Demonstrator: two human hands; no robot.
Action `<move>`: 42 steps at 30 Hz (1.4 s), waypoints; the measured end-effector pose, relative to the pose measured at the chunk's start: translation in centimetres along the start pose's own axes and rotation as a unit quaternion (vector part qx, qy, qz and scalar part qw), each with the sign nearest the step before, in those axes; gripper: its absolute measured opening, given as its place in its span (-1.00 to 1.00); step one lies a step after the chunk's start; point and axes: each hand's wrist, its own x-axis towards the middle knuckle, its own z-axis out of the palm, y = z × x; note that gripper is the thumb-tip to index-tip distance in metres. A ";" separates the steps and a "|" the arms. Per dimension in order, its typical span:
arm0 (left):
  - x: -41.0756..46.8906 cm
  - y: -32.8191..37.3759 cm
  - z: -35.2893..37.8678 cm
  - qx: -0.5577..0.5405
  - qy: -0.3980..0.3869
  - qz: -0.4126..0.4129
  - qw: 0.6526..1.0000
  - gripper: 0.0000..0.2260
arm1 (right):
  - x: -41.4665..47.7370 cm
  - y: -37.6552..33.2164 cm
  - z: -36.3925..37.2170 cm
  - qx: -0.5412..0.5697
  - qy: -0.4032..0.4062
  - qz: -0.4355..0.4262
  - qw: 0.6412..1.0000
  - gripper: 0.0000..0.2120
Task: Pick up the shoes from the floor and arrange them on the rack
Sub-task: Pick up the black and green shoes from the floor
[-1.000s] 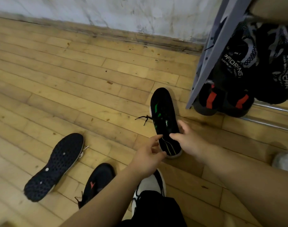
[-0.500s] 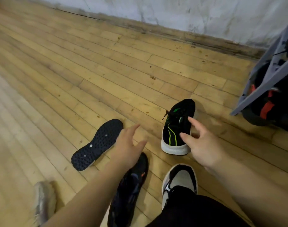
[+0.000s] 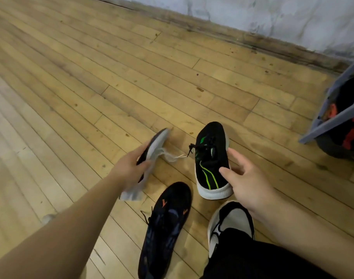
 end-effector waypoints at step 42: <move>-26.2 3.7 -3.9 -0.608 0.096 -0.058 0.786 -0.64 | -15.5 -18.0 10.4 -0.409 -0.244 -0.076 0.876 -0.37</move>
